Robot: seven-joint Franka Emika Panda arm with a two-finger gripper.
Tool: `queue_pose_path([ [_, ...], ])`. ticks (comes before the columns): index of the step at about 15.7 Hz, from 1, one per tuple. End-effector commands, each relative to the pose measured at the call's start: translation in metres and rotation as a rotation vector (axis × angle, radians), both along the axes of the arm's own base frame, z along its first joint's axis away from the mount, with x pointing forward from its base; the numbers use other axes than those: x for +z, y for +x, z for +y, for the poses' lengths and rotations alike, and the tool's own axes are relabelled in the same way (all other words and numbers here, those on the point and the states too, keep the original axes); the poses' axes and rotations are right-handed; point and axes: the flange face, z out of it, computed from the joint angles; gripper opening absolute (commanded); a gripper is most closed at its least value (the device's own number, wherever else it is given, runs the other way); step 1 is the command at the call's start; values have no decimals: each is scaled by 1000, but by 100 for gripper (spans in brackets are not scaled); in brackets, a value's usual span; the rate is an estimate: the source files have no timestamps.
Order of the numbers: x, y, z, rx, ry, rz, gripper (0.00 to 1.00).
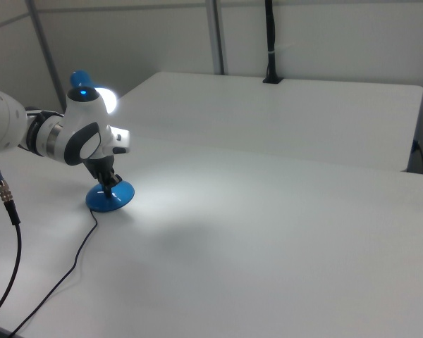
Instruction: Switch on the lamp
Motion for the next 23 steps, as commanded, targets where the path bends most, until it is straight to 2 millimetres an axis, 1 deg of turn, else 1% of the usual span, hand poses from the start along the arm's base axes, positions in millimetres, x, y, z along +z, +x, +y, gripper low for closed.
queue_pose_path([
  [1,1,2,3,-16,13,-1,0],
  [3,8,-7,-1,24,-9,75,0],
  [5,23,-12,-15,28,-18,118,0],
  [7,42,-17,-21,33,-26,130,0],
  [9,62,-25,-36,65,-48,158,0],
  [10,70,-31,-47,102,-69,191,0],
  [11,83,-35,-56,138,-88,213,0],
  [12,93,-39,-68,167,-113,246,0],
  [13,104,-44,-82,186,-139,274,4],
  [14,115,-47,-99,184,-152,299,11],
  [15,128,-50,-117,169,-154,313,24],
  [16,145,-53,-132,161,-155,307,40],
  [17,162,-57,-142,164,-157,287,67],
  [18,176,-61,-152,160,-162,265,91],
  [19,188,-63,-162,151,-178,244,100],
  [21,219,-63,-175,126,-229,186,100],
  [22,234,-60,-186,97,-236,161,100],
  [23,253,-58,-201,65,-237,125,100],
])
